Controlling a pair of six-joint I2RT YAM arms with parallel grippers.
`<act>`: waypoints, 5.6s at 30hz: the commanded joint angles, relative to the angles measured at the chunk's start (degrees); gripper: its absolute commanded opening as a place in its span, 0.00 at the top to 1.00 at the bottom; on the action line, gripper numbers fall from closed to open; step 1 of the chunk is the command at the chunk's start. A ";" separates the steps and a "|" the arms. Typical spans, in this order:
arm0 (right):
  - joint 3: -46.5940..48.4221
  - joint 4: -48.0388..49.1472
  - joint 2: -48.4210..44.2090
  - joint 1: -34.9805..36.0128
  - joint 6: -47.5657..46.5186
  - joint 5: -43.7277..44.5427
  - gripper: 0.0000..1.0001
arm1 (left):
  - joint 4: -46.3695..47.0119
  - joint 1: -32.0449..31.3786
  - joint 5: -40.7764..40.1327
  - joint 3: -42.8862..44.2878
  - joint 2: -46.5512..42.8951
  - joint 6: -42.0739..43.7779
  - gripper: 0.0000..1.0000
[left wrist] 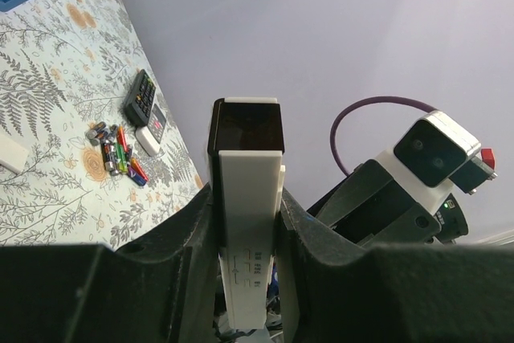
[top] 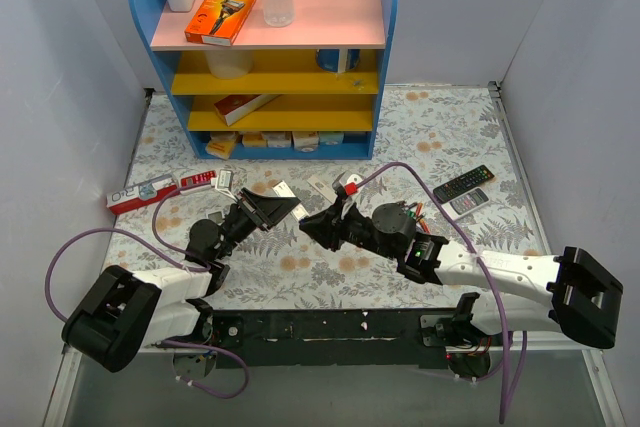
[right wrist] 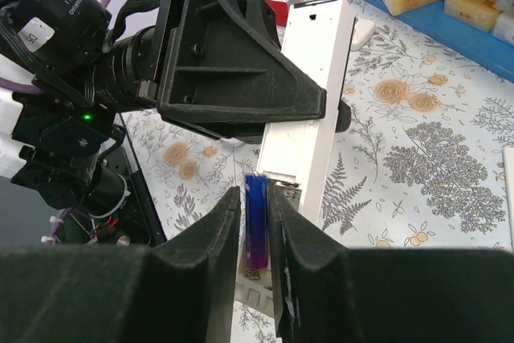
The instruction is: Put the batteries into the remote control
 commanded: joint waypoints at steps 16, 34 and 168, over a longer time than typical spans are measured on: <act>-1.08 -1.49 -1.19 -0.09 -1.69 1.19 0.57 | 4.00 -0.11 -0.98 1.21 -3.00 -0.78 1.00; 4.62 -8.42 -4.26 -0.09 -7.83 1.81 0.36 | 0.49 -0.11 4.29 1.91 -3.88 3.08 1.00; 8.07 -49.39 -1.29 -40.42 -8.38 -5.22 0.32 | -41.18 -0.03 1.57 7.98 -21.54 26.47 1.00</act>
